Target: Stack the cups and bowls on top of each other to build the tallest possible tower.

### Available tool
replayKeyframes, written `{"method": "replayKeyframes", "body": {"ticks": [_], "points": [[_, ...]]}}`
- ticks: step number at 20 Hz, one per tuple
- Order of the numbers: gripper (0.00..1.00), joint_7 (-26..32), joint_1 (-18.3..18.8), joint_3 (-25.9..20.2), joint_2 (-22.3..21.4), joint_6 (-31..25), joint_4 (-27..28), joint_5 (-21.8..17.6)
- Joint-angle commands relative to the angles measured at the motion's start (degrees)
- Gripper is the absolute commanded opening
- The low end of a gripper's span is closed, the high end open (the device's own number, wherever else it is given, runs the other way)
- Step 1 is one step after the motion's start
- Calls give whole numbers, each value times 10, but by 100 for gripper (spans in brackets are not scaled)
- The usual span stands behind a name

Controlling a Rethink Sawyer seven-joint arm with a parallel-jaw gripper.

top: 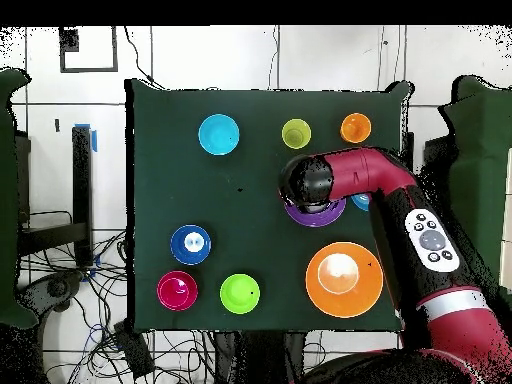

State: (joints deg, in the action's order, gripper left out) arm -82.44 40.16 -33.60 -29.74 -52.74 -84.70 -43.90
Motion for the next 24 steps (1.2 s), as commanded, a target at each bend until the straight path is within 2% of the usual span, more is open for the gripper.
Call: {"method": "replayKeyframes", "body": {"ticks": [1,6,14,18,24], "points": [[100,23,-3,30,31,44,-47,-28],[100,22,-5,23,3,34,-76,-5],[100,-3,-21,24,9,48,-87,-10],[100,-16,-27,28,28,65,-83,-18],[100,-13,-28,37,78,91,-47,-35]]}}
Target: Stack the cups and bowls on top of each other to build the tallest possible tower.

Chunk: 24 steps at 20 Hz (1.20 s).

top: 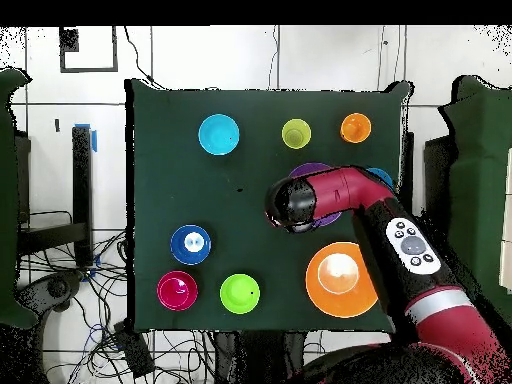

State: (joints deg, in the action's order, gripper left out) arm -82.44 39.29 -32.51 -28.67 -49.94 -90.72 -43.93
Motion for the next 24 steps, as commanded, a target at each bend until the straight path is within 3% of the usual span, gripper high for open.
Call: {"method": "replayKeyframes", "body": {"ticks": [1,10,16,17,24], "points": [[100,-12,-21,28,73,66,18,-36],[100,17,-25,27,121,73,71,-35],[100,33,-25,24,128,67,80,-37],[0,36,-26,23,129,65,82,-36],[0,40,-24,22,126,56,81,-30]]}}
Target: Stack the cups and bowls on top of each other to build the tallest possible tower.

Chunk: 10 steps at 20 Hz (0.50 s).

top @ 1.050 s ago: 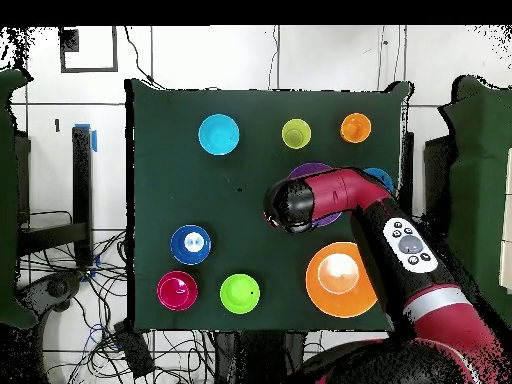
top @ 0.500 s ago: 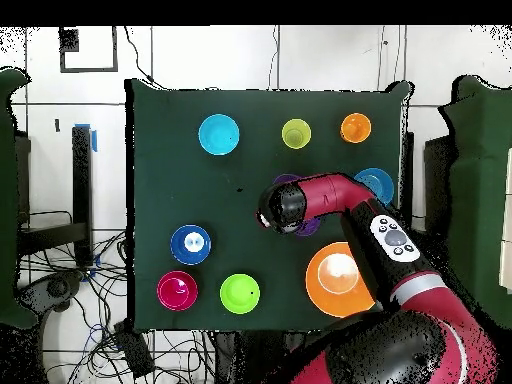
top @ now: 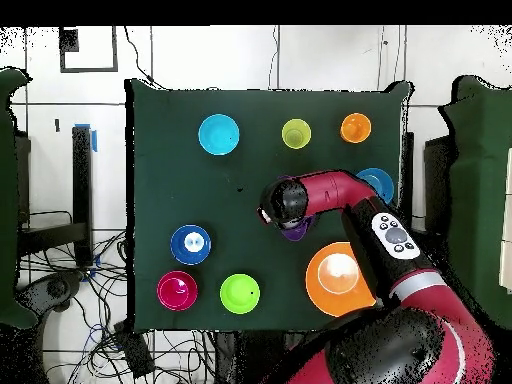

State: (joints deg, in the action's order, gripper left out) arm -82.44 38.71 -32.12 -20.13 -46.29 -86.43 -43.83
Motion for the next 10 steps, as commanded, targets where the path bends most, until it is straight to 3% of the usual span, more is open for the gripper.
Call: {"method": "replayKeyframes", "body": {"ticks": [1,10], "points": [[0,39,-19,19,39,17,37,-30],[0,38,-21,20,26,8,26,-27]]}}
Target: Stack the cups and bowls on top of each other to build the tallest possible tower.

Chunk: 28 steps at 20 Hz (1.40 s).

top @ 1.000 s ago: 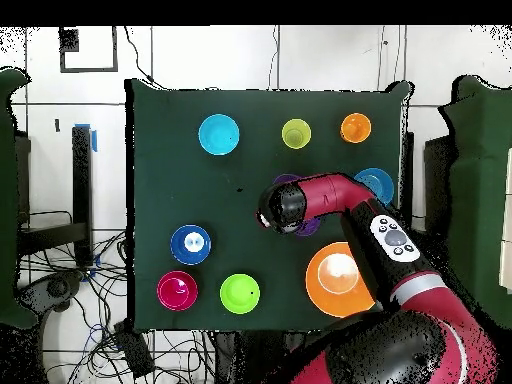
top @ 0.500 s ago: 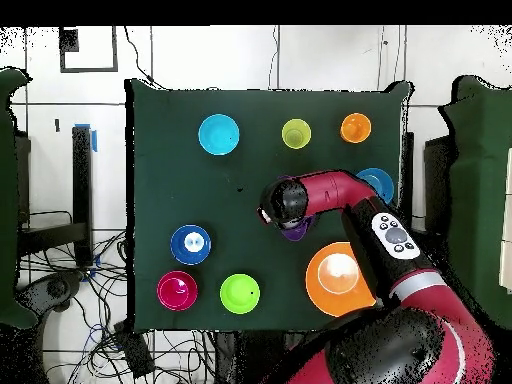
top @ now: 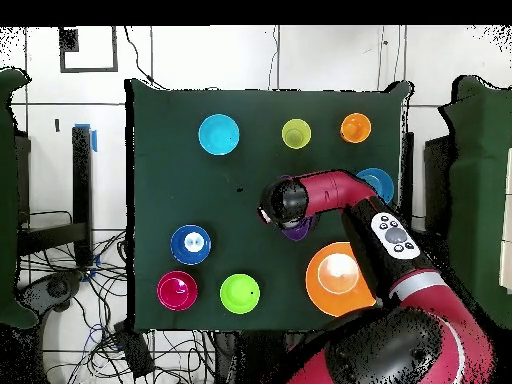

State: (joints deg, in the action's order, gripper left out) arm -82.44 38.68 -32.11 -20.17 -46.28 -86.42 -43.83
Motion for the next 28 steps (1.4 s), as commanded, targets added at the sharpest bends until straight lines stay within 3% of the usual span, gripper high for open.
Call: {"method": "replayKeyframes", "body": {"ticks": [1,9,13,21,28], "points": [[0,37,-21,20,24,8,23,-27],[0,27,-24,21,4,13,4,-26],[0,26,-29,18,-18,-12,-12,-11],[0,35,-42,12,-20,-45,4,9],[0,40,-43,11,-16,-40,8,12]]}}
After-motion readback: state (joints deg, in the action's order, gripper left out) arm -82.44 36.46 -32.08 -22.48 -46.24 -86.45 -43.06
